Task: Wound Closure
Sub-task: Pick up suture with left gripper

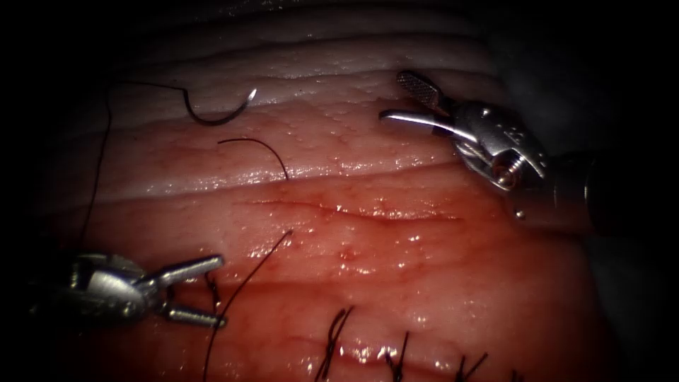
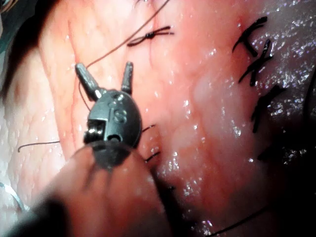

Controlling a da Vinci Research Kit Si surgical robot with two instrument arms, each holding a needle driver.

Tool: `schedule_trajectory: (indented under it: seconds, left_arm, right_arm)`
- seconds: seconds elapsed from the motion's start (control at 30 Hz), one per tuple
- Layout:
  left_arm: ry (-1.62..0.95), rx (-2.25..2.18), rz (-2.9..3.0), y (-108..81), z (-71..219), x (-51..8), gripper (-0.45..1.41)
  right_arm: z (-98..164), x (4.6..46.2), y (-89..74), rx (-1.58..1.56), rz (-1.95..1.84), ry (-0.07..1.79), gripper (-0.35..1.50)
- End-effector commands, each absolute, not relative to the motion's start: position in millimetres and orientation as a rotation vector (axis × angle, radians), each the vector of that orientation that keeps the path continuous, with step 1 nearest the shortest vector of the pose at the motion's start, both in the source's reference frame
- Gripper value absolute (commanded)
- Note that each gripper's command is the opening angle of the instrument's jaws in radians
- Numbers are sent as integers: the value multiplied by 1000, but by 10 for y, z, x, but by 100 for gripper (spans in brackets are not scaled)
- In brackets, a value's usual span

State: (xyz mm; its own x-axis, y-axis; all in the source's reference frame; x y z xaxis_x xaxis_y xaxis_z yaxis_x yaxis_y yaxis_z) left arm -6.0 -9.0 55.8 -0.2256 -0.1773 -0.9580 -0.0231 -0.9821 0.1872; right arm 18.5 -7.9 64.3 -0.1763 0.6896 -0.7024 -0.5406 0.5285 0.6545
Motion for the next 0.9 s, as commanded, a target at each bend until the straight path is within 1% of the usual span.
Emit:
schedule_trajectory:
  seconds: [0.03,0.17,0.37,0.5,0.53,0.57,0.63,0.67,0.77,0.87,0.9]
  left_arm:
    - [-256,1885,-2365,-91,561,-66,39]
    - [-287,1874,-2339,-98,551,-68,39]
    - [-343,1852,-2310,-112,537,-74,46]
    - [-366,1843,-2281,-122,529,-76,46]
    - [-365,1844,-2278,-124,526,-76,47]
    - [-370,1842,-2274,-125,524,-77,57]
    - [-374,1840,-2269,-126,519,-77,59]
    - [-379,1837,-2265,-127,517,-78,52]
    - [-383,1836,-2257,-129,511,-80,46]
    - [-386,1837,-2247,-131,506,-80,29]
    - [-395,1834,-2235,-132,505,-81,10]
  right_arm:
    - [649,192,-81,143,1096,1362,120]
    - [652,192,-84,140,1092,1364,120]
    - [654,192,-87,133,1084,1366,120]
    - [654,191,-89,136,1087,1368,120]
    - [655,191,-89,136,1086,1368,120]
    - [655,191,-89,135,1086,1368,120]
    - [655,191,-90,135,1086,1368,120]
    - [656,191,-90,135,1086,1368,118]
    - [656,192,-90,134,1085,1369,118]
    - [655,192,-91,165,1061,1352,121]
    - [654,192,-92,195,1047,1335,121]
